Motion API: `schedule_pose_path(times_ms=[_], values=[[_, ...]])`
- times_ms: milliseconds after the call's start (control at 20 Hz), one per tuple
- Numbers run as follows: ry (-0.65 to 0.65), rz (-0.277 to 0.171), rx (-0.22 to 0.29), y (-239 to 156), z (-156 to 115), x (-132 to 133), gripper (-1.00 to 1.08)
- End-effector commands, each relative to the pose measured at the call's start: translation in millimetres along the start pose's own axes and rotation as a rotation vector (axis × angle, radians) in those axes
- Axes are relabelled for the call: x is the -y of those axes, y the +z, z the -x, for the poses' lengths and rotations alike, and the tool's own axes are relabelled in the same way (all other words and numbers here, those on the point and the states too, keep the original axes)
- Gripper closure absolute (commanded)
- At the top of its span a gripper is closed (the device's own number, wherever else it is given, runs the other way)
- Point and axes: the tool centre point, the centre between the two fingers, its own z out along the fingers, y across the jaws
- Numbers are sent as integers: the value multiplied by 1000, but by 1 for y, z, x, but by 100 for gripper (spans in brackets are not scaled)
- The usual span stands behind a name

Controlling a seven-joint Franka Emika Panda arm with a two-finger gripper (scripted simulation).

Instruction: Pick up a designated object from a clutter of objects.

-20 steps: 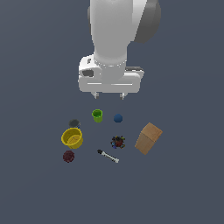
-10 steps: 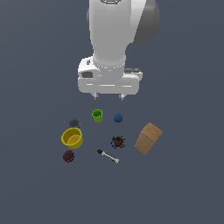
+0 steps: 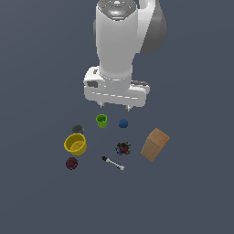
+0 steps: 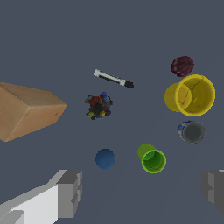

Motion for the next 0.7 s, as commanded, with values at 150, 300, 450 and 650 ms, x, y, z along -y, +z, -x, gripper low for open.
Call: schedule_pose_path(times_ms=[150,300,450,650], values=[[123,-8,-5,17,-9,7,-92],[198,-13,-8,27,-14,11,-92],[275,-18,-11,38,-19,15,-92],[376,-25,-14,52,-25,20,-92]])
